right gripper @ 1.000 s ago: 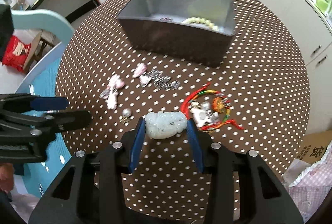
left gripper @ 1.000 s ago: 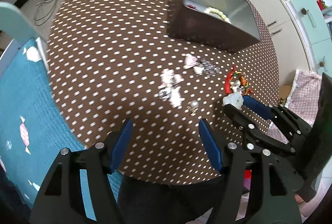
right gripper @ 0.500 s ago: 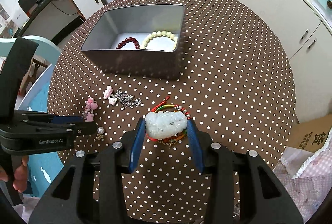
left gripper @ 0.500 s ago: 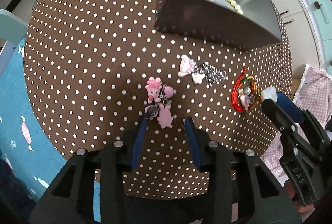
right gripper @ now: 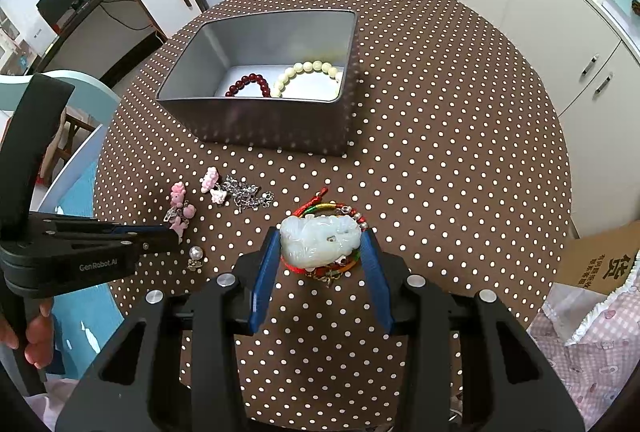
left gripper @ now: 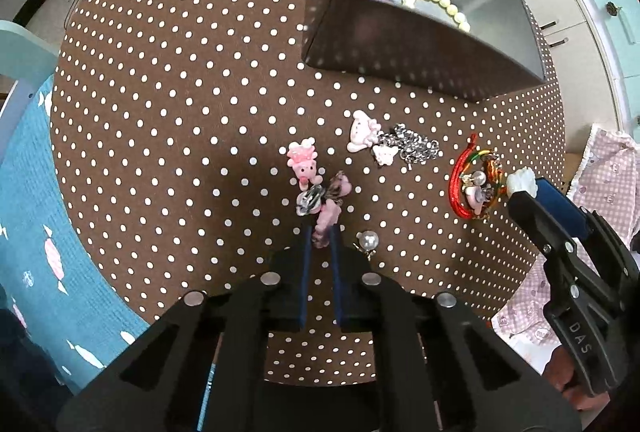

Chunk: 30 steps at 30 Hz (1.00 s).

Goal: Organize jewelry
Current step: 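Grasp the pink charm with the left tool while the right tool holds the jade pendant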

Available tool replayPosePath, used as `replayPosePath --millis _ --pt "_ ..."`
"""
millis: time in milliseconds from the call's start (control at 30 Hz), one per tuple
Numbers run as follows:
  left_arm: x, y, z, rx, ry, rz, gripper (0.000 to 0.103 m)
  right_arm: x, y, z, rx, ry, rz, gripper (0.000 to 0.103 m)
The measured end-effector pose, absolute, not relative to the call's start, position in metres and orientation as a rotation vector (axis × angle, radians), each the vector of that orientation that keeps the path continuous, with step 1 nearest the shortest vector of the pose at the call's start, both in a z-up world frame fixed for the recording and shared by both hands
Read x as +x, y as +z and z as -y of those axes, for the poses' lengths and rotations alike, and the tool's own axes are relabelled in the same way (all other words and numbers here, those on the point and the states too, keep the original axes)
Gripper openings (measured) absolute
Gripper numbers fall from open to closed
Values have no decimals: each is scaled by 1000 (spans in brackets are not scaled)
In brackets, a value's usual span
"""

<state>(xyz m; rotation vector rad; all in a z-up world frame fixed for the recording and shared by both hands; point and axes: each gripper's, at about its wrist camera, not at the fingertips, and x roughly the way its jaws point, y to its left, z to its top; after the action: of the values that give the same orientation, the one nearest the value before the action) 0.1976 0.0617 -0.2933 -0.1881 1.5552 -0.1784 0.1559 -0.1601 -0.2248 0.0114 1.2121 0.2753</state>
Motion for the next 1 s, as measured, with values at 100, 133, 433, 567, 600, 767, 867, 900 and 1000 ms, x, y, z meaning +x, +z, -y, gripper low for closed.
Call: replayPosePath --millis 100,133,433,567,600,767,867,900,1000 --pt "190 -280 -61 -180 -184 -1526 5 155 -221 160 13 274 -1199 39" --pt "190 -275 -61 -178 -188 -1515 4 156 -219 159 15 275 -1192 39" --pt "193 -276 -61 -168 -205 -1531 8 153 -212 157 8 282 -1165 39" --pt "197 -291 -62 -176 -178 -1554 18 149 -214 155 1 299 -1175 39" --pt "198 -292 -61 -179 -180 -1548 18 149 -215 155 -3 301 -1177 39" --pt "204 -287 -66 -153 -164 -1556 25 153 -217 158 7 302 -1187 39" --pt "211 -286 -64 -139 -167 -1555 30 155 -219 160 11 304 -1196 39" --pt "214 -287 -63 -128 -159 -1555 30 157 -220 160 11 304 -1201 39" --pt "220 -293 -50 -99 -153 -1544 14 160 -223 162 6 296 -1210 39"
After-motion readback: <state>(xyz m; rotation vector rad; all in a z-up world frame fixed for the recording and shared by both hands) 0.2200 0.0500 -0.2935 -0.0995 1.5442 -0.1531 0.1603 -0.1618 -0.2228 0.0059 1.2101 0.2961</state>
